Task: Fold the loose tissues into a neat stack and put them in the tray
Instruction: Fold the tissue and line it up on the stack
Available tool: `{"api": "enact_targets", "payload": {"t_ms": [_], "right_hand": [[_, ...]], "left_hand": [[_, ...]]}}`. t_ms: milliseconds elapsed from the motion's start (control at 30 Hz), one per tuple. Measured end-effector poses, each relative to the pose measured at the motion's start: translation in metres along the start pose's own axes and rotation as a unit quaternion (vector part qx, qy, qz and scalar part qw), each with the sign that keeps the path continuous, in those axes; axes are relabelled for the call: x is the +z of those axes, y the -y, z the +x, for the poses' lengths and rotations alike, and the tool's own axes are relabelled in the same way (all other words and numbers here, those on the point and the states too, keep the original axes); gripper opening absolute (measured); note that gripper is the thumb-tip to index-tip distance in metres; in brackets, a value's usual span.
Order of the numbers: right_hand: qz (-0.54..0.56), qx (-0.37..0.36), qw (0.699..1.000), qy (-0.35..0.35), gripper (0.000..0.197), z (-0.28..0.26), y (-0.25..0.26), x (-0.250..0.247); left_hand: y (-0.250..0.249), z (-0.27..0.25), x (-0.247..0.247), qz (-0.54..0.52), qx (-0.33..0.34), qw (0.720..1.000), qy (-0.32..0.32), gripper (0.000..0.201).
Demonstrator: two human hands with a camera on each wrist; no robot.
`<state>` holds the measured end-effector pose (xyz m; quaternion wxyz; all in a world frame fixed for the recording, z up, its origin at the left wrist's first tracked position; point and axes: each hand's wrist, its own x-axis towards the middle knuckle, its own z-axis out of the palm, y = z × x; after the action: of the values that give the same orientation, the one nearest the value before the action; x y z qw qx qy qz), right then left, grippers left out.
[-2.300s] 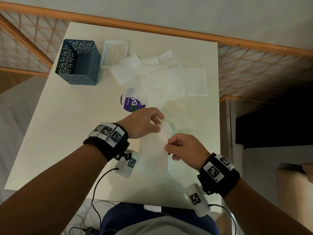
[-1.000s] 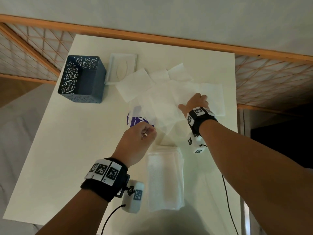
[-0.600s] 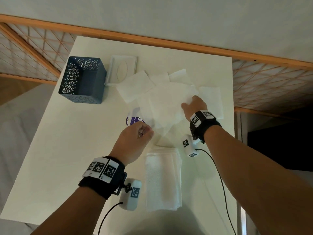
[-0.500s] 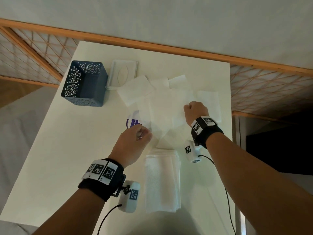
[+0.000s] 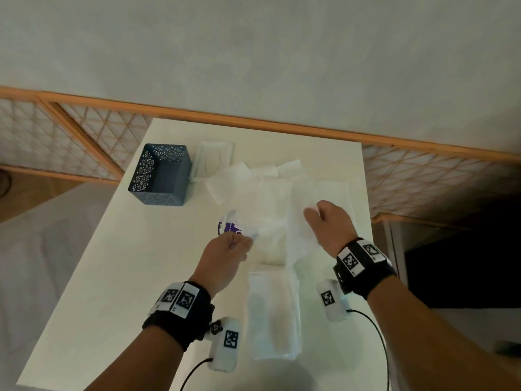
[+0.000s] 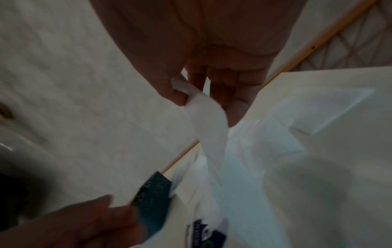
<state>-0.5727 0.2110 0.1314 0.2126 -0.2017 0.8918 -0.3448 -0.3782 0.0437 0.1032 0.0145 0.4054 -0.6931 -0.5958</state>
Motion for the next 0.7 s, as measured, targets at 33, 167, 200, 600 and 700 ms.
{"api": "enact_targets", "payload": {"t_ms": [33, 167, 200, 600, 700], "right_hand": [[0.03, 0.005, 1.0, 0.007, 0.039, -0.009, 0.004, -0.002], [0.241, 0.059, 0.968, 0.034, 0.047, -0.047, 0.018, -0.005], [0.306, 0.077, 0.948, 0.041, 0.053, -0.053, 0.018, -0.005], [0.556, 0.133, 0.82, 0.041, 0.04, -0.088, 0.016, -0.021], [0.511, 0.124, 0.85, 0.032, 0.029, -0.091, 0.017, -0.019]], "left_hand": [[-0.004, -0.001, 0.001, -0.012, -0.003, 1.0, 0.005, 0.05], [-0.022, -0.003, 0.01, -0.064, -0.043, 0.995, 0.057, 0.065], [-0.025, -0.003, 0.014, -0.092, -0.063, 0.992, 0.062, 0.069], [-0.031, -0.04, 0.025, -0.37, -0.072, 0.906, 0.195, 0.052], [-0.031, -0.045, 0.02, -0.368, -0.042, 0.911, 0.182, 0.042]]}}
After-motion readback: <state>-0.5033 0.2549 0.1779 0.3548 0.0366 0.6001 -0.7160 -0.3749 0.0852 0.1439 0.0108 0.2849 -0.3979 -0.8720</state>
